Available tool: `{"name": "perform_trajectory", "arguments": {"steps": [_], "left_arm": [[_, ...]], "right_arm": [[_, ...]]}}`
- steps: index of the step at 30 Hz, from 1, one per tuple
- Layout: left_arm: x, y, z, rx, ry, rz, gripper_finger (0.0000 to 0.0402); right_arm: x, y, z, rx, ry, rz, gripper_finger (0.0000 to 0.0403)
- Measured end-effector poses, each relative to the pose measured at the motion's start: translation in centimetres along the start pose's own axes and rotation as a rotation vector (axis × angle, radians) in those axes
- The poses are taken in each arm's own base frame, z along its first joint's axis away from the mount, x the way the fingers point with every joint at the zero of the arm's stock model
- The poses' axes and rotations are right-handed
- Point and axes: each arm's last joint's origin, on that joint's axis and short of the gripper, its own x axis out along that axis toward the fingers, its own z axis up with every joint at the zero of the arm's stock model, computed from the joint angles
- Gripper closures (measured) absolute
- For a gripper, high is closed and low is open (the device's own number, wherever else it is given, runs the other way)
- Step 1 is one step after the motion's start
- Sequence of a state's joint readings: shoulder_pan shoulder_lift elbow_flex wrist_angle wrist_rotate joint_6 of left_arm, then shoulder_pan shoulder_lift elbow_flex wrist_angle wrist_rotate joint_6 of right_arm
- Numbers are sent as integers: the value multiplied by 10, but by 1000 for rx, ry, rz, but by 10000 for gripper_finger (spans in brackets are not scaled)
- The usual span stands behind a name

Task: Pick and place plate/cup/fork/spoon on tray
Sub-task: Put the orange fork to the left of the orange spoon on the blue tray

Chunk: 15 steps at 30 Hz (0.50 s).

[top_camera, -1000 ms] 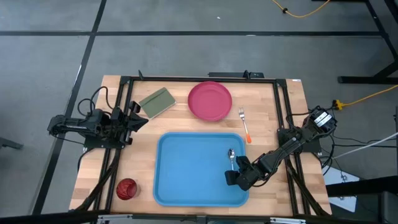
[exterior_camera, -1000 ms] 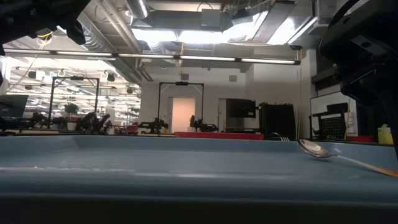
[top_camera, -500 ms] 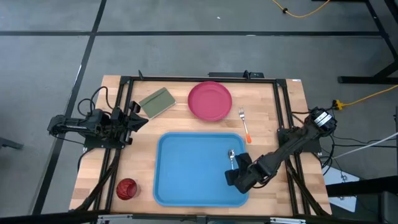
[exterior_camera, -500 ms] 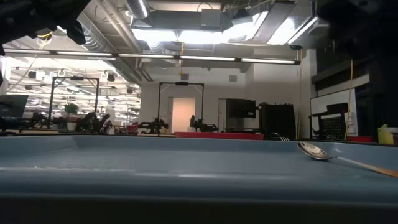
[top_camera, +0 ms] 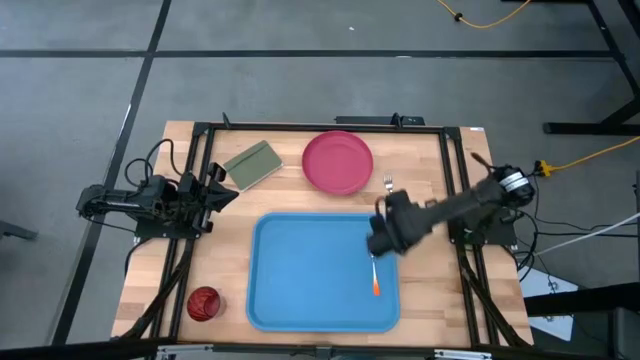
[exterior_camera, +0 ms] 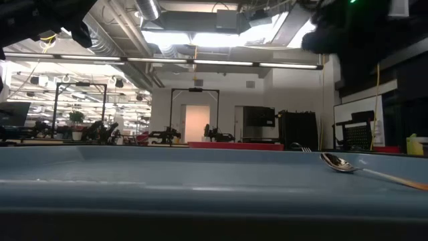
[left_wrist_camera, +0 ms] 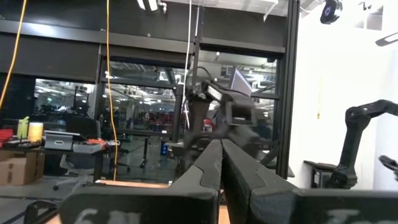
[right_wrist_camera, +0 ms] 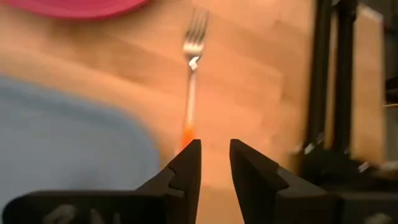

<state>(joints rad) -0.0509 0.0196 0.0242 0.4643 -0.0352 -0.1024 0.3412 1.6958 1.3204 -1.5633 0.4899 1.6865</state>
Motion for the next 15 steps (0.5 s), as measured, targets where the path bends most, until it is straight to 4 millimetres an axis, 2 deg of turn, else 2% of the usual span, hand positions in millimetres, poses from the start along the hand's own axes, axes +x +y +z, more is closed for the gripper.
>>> {"name": "perform_trajectory", "arguments": {"steps": [3,8,15], "left_arm": [[0,0,0,-3,3,-4,401],[0,0,-1,-20,7,-4,401],[0,0,-1,8,7,-3,401]], "right_arm": [[22,-4,25,-73,53,-86,312],[44,-16,63,-130,240,-113,312],[67,-41,108,-104,299,-115,312]]}}
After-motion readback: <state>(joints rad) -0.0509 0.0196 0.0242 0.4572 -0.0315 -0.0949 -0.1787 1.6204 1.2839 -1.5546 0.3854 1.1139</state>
